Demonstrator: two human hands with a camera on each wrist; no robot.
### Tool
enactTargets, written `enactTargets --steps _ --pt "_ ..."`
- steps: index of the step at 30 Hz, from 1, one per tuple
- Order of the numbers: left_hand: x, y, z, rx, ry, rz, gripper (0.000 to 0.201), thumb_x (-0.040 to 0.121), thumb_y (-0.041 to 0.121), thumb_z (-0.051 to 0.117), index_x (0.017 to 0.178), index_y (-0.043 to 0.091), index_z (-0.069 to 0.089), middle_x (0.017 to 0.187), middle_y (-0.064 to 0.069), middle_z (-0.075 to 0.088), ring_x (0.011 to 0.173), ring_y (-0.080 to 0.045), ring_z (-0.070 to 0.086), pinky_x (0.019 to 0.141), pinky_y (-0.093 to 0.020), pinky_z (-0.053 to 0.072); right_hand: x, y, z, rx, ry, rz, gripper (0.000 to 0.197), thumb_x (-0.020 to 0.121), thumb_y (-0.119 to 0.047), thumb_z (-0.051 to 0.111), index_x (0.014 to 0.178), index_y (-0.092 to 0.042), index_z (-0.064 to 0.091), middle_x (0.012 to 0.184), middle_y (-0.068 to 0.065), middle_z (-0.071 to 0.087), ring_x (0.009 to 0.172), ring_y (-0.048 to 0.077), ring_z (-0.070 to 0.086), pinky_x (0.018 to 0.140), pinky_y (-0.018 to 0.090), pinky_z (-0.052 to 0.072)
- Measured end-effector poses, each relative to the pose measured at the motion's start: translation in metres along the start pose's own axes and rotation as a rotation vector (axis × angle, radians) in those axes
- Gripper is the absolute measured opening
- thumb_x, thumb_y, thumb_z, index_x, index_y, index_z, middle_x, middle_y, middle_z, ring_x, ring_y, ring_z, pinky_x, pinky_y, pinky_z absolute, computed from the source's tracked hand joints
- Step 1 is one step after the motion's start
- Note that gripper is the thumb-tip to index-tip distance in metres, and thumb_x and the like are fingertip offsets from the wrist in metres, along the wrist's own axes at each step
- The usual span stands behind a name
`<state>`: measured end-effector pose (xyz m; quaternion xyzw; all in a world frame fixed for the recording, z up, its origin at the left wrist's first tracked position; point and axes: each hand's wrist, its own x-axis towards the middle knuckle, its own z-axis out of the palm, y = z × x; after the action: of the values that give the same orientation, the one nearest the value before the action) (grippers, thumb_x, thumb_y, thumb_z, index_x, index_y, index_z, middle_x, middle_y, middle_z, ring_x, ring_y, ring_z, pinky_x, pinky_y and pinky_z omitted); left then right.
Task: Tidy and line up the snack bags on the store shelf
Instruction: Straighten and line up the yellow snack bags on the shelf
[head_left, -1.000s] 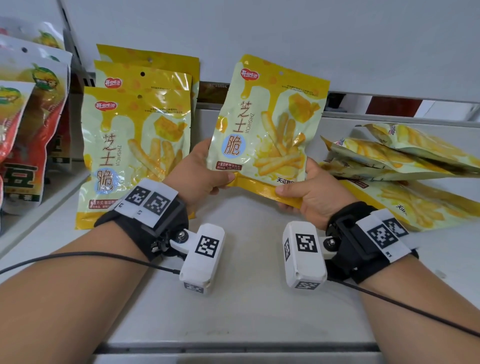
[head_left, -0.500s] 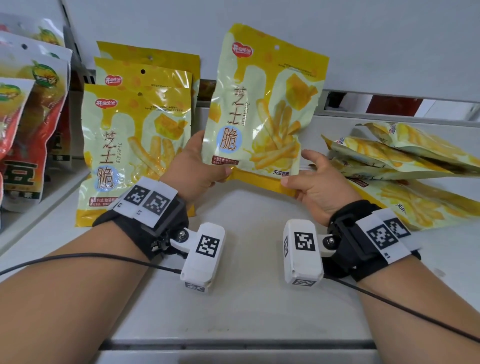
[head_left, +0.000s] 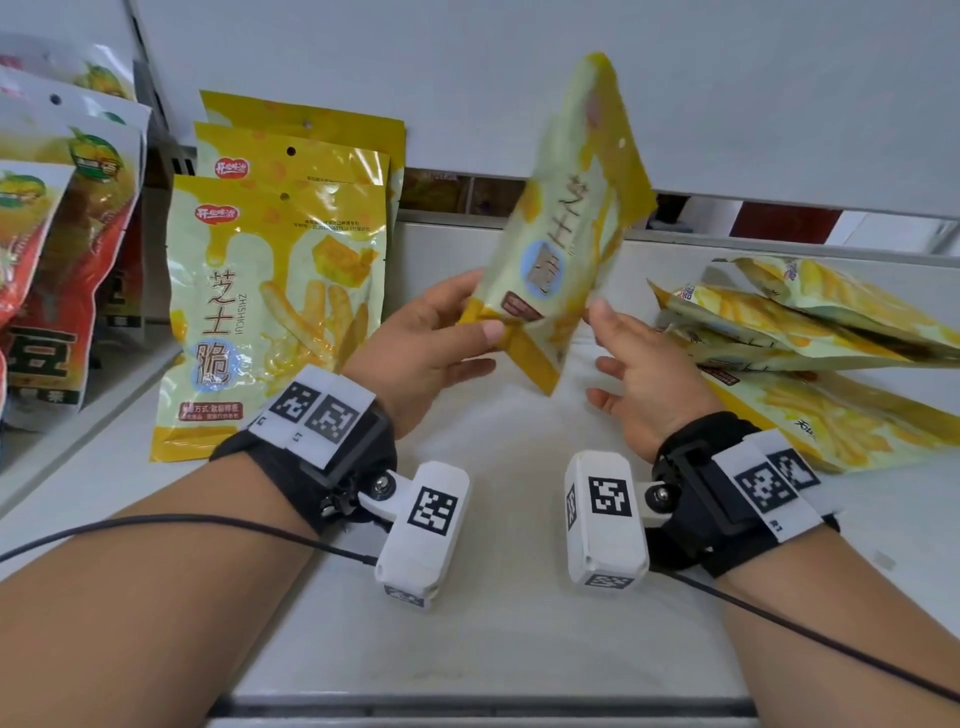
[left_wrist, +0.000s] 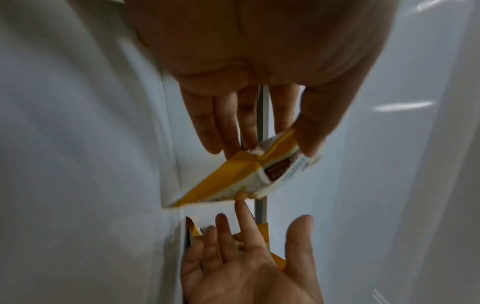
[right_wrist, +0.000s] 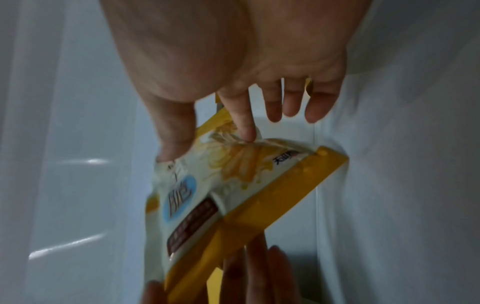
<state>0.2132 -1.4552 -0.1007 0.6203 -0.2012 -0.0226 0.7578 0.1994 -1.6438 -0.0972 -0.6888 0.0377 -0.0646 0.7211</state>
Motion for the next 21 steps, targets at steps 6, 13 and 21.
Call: enactTargets --steps 6,13,21 --pt "-0.002 -0.001 0.011 0.110 -0.141 -0.071 0.034 0.090 0.050 0.046 0.103 0.029 0.070 0.118 0.011 0.067 0.114 -0.008 0.059 0.089 -0.028 0.049 -0.009 -0.007 0.005 0.323 -0.200 0.130 0.073 0.060 -0.060 0.055 0.118 -0.016 0.059 0.100 0.004 0.067 0.082 0.019 0.062 0.073 0.036 0.046" --pt "0.009 -0.001 0.004 0.185 0.271 0.075 0.020 0.097 0.015 0.049 0.109 0.028 0.059 0.106 0.009 0.061 0.092 0.002 0.054 0.081 -0.015 0.042 -0.008 -0.006 0.006 0.463 -0.183 0.084 0.039 0.085 0.008 0.037 0.115 -0.003 0.059 0.127 0.020 0.059 0.114 0.039 0.057 0.102 0.050 0.040" --pt "0.008 -0.001 -0.009 0.063 0.224 -0.132 0.044 0.087 0.006 0.064 0.129 0.011 0.054 0.116 -0.014 0.068 0.106 -0.033 0.065 0.095 -0.051 0.050 -0.008 -0.007 0.005 0.372 -0.243 0.065 0.039 0.069 -0.011 0.061 0.108 -0.009 0.062 0.093 0.009 0.072 0.067 0.020 0.069 0.048 0.023 0.050"
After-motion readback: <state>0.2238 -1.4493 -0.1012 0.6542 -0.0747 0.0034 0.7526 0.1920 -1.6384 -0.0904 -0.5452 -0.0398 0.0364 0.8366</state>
